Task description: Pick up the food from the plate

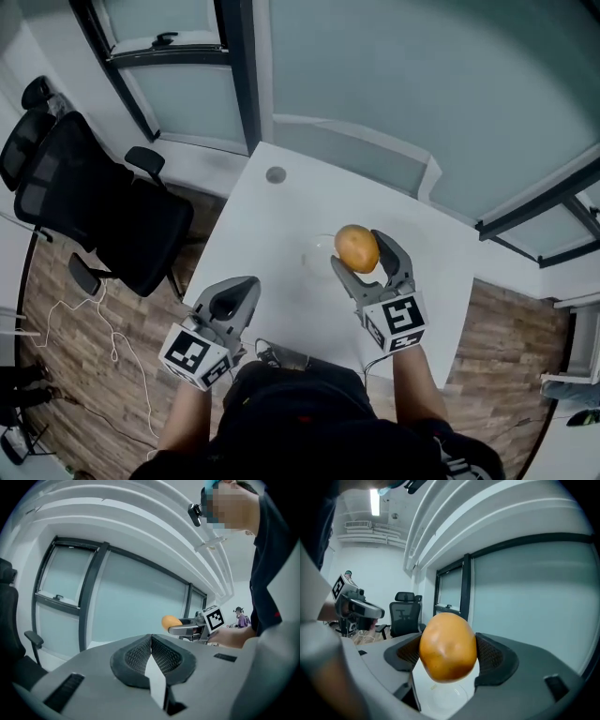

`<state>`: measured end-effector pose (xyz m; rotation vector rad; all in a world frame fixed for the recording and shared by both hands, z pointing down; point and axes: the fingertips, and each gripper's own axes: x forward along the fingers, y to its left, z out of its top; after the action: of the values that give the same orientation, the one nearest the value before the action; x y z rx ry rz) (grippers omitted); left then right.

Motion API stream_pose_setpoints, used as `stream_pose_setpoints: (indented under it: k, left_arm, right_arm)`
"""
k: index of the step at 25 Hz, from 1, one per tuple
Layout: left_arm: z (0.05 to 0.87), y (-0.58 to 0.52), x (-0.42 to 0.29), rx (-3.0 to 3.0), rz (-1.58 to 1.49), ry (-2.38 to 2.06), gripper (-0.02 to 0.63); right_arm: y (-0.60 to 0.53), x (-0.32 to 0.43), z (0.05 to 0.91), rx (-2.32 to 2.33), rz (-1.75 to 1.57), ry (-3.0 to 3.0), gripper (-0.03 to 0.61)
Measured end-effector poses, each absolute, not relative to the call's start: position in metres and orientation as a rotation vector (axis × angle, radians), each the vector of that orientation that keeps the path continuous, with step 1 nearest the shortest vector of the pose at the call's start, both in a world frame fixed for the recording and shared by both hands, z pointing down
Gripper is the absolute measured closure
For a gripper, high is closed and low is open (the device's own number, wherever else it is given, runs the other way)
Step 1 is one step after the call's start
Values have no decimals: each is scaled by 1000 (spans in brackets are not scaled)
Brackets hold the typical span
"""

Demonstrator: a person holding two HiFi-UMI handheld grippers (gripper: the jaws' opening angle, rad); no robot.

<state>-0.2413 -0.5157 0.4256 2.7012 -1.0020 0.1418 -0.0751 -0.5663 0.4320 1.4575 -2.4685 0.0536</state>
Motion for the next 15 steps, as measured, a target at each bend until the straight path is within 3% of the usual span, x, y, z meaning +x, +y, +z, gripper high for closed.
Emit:
stream_pose_setpoints:
  k: [8,15]
  left_arm:
    - [361,-509,-220,2881,23,-932,591]
    - [336,-497,-216,2957,-17,-895,591]
  right_arm:
    - [-512,-73,345,1615,-145,-2552,207]
    - [-480,-68,321,1698,-188,-2558,207]
